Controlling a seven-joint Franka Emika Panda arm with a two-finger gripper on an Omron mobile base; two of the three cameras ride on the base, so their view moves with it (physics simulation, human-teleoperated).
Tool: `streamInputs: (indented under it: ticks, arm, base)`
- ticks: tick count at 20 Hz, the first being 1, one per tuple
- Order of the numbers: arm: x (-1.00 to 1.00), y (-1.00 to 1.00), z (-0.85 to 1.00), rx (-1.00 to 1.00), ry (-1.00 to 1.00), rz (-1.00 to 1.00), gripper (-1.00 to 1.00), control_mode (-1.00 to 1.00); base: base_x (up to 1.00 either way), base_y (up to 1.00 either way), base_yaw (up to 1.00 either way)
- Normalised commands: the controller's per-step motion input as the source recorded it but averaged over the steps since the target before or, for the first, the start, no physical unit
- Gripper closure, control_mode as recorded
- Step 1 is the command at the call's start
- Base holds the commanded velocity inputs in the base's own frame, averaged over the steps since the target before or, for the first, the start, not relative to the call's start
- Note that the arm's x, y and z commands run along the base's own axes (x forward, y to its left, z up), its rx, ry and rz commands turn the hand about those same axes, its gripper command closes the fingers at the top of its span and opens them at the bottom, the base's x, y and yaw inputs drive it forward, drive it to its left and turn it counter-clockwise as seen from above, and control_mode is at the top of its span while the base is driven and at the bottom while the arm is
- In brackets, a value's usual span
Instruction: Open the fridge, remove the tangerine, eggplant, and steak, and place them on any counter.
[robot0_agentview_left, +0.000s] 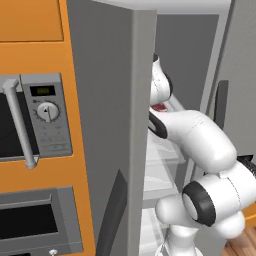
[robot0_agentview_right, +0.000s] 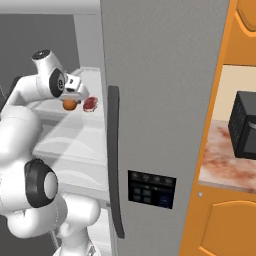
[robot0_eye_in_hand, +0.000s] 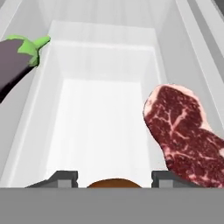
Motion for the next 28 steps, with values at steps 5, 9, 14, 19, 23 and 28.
streamInputs:
  ticks: [5,9,14,19,23,28]
  arm:
    - [-0.90,0.00,0.15,0.00,-0.13,-0.01,1.00,-1.00]
    - [-1.00,0.00,0.71,0.04,-0.20,0.00,1.00,-1.00]
    - [-1.00,-0.10,0.35,0.03,0.02,0.00,1.00,-1.00]
    - [-1.00,-0.15,-0.03,0.00,0.12,0.00,1.00,-1.00]
    - [-0.87,-0.04,-0.23,0.00,0.15,0.00,1.00,-1.00]
    - [-0.41,-0.08,-0.17,0.00,0.08,-0.02,1.00,1.00]
  base:
    - [0.00,0.00,0.00]
    - [0.00,0.00,0.00]
    - [0.00,0.00,0.00]
    - [0.00,0.00,0.00]
    - [0.00,0.00,0.00]
    - [-0.17,-0.02,-0.01]
